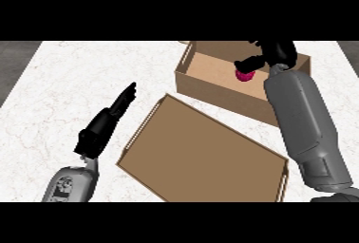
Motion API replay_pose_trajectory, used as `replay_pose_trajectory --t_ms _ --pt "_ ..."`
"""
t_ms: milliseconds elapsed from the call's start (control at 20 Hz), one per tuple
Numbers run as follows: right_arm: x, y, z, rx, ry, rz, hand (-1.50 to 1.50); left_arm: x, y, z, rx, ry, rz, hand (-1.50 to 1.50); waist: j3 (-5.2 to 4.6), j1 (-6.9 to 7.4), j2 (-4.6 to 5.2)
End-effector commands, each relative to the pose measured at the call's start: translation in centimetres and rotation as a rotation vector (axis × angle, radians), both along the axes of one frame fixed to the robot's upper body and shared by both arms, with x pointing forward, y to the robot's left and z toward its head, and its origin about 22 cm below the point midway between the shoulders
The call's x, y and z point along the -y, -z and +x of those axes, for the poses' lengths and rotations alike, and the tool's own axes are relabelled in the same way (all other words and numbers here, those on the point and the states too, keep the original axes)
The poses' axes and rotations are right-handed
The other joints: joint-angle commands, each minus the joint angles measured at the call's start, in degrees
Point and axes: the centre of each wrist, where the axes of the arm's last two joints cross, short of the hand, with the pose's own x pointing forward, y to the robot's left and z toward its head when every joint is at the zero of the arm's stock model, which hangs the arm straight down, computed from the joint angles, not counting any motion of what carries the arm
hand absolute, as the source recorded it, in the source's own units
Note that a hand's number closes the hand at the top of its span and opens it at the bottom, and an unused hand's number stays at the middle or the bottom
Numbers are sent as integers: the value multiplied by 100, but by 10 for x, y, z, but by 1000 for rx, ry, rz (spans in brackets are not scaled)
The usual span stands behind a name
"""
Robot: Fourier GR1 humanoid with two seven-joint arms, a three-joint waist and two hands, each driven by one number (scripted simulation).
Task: Pick the cupcake from the tray and place it in the cardboard box
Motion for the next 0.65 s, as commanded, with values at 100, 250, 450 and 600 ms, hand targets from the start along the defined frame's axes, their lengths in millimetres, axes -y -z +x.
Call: replay_pose_trajectory --t_ms 100,250,450,600 --pt "-3 29 0 76 -17 231 -150 -14 3 9 -19 -4 -7 0 1 -32 9" --pt "13 25 -2 211 32 362 -150 0 -8 -5 -5 -1 0 0 7 -5 -20" --pt "61 3 -3 336 55 600 -150 -11 -4 -2 -23 -7 2 0 10 -83 -29" --pt "87 -9 -2 356 63 706 -150 -11 4 -3 -5 -10 7 0 3 -81 -24"
